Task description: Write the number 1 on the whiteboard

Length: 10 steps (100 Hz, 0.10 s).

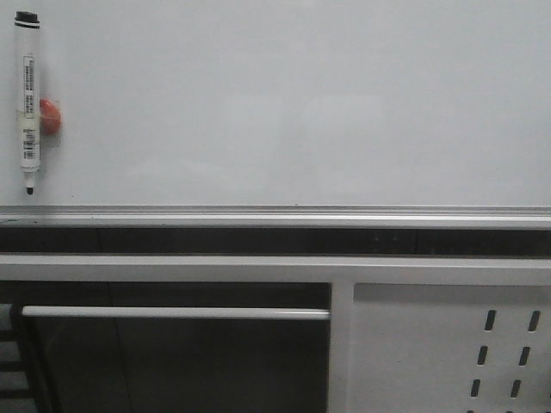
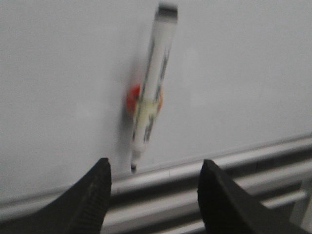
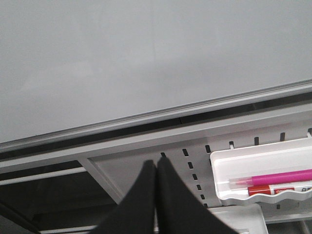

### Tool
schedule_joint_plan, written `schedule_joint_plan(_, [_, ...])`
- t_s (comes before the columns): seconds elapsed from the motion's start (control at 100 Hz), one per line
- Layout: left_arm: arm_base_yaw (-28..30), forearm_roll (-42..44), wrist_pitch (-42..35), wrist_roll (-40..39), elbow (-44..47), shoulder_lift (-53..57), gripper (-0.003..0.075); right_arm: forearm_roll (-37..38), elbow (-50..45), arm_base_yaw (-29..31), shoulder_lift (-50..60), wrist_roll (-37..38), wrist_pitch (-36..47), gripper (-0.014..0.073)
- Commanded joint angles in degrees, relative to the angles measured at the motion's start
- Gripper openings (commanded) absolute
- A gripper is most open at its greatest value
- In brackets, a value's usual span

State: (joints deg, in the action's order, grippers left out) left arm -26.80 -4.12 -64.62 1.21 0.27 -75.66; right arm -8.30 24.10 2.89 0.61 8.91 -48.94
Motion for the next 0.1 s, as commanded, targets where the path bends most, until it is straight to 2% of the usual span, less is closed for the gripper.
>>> schedule_joint_plan(0.0, [-0.6,-0.2,-13.5,-0.2,-0.5,-7.6,0.0365,0.7,1.8,0.0,0.5,-0.7,4.1,-0.0079])
schedule_joint_plan(0.09, [-0.6,1.5,-13.6,-0.5,-2.4,-14.8,0.0365,0.7,1.8,0.0,0.5,-0.7,4.1,-0.0079])
